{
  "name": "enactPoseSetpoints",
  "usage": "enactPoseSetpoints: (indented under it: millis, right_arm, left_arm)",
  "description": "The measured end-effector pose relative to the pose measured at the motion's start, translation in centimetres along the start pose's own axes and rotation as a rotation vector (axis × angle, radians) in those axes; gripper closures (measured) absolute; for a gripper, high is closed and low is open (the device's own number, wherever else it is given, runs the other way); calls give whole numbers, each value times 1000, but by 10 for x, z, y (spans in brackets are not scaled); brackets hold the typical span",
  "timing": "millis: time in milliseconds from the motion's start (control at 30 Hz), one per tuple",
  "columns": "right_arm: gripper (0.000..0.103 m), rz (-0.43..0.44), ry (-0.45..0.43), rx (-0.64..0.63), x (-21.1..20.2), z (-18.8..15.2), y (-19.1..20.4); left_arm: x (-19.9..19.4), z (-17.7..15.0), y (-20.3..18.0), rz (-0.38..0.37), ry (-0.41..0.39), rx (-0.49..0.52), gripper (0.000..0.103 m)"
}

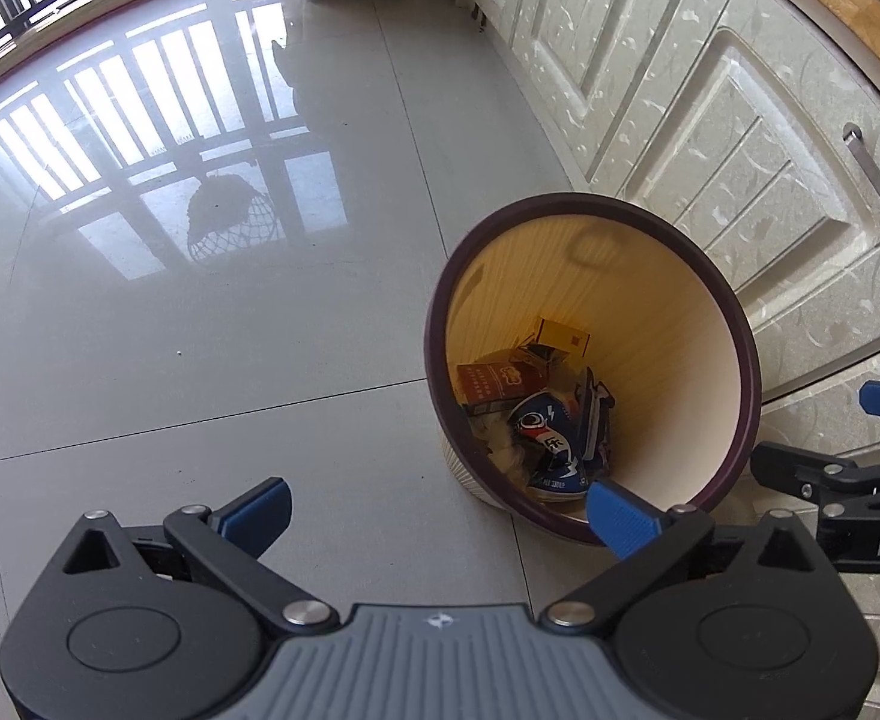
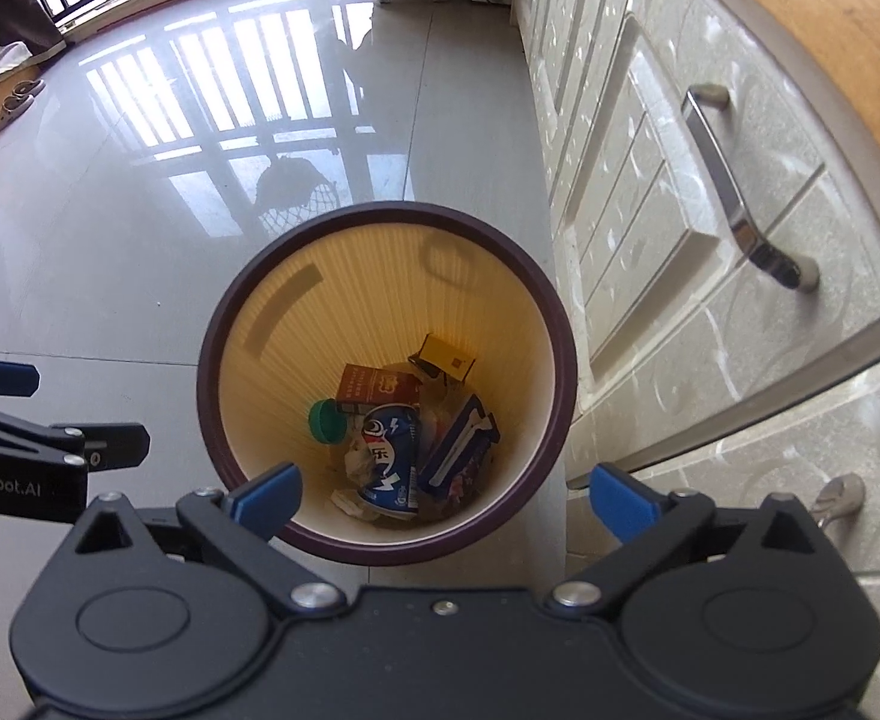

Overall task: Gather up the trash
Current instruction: 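Move both tools back toward the cardboard scrap and teal wrapper on the mattress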

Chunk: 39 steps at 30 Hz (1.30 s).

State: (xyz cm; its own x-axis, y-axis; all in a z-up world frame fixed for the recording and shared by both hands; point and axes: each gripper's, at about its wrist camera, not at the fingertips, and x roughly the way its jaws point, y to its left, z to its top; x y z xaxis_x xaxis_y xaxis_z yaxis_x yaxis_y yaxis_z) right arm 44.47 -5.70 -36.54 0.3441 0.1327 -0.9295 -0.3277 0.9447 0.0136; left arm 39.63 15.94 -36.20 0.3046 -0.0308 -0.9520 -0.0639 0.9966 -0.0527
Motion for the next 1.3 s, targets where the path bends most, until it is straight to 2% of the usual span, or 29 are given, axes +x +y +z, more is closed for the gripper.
enactPoseSetpoints:
  millis: [400, 800, 1100, 1300]
  right_arm:
    - [0, -40, -113, -35, -48, 0, 12]
    - [0, -11, -187, -26, -113, -16, 17]
    - [0, 1, -293, -34, -178, -28, 20]
    - [0, -5, -363, -2, -218, -38, 5]
  left_arm:
    - [-49, -15, 15, 46, -101, -17, 0]
    - [-111, -39, 20, 65, -214, -43, 0]
    - [-174, -60, 13, 41, -341, -60, 0]
    - [-204, -69, -4, 22, -413, -40, 0]
